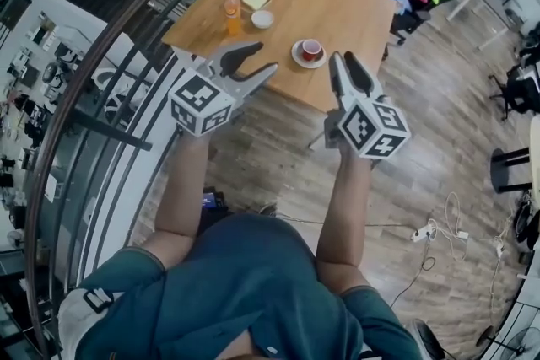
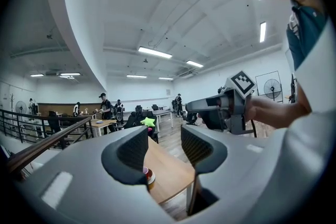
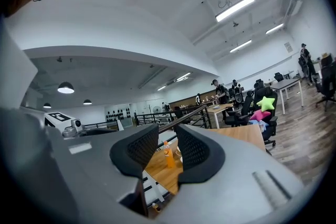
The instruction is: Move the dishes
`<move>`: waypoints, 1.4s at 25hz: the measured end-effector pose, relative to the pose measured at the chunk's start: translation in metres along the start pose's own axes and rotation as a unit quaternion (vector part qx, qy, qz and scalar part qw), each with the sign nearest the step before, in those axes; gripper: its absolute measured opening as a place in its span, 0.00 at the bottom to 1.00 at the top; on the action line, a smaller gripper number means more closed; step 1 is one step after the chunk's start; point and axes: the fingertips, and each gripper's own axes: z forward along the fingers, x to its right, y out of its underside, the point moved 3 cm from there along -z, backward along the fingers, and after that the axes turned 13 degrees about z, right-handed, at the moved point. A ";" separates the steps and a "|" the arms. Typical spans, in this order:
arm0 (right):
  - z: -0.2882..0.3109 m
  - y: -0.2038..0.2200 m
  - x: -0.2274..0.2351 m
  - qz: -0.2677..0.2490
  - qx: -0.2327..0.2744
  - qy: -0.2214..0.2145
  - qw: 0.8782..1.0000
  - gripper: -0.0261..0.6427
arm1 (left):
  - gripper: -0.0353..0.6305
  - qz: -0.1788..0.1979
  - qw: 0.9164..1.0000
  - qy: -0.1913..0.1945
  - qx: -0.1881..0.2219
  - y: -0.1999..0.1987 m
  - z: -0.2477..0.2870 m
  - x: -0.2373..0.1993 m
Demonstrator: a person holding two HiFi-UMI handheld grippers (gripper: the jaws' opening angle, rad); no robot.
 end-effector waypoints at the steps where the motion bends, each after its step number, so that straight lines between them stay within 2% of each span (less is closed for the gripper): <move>1: -0.002 -0.001 0.002 0.001 0.000 0.000 1.000 0.19 | 0.34 0.001 1.000 0.002 -0.001 -0.001 0.003 0.003; 10: -0.023 -0.006 0.031 0.012 0.009 0.025 1.000 0.19 | 0.34 0.002 1.000 0.024 -0.001 -0.004 0.033 0.014; 18: -0.032 -0.016 0.057 0.003 0.019 0.068 0.997 0.19 | 0.34 -0.002 0.998 0.065 0.025 -0.003 0.075 0.010; 35: 0.040 -0.054 0.089 -0.016 0.052 0.161 0.986 0.19 | 0.34 -0.012 0.987 0.135 0.082 0.008 0.160 -0.086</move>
